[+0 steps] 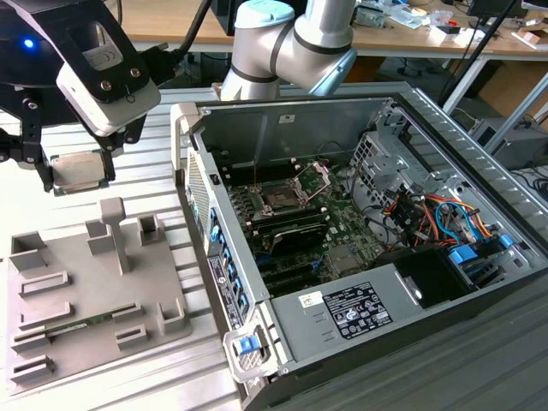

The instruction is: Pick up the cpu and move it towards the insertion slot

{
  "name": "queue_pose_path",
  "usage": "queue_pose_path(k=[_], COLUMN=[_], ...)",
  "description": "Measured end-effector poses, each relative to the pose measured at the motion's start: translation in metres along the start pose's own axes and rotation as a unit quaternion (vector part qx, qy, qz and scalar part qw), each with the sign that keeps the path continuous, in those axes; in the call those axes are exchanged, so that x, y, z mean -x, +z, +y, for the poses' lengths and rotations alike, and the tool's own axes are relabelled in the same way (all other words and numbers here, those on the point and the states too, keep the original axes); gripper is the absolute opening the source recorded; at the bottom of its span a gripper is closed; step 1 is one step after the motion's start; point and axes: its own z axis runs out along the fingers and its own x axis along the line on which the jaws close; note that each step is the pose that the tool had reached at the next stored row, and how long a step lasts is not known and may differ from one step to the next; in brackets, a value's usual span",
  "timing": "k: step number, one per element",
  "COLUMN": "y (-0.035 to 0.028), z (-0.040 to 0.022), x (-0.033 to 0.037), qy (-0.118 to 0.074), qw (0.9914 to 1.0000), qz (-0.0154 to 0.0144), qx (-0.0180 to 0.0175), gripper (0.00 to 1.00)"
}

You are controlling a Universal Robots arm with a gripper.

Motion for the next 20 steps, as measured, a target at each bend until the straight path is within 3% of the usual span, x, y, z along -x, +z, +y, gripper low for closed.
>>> queue_pose_path(k=[20], y=[0.0], z=[-0.0013], x=[0.0158], qy=[0.0], qw=[1.0], qz=[0.0], qx=[0.0], gripper=[0.55])
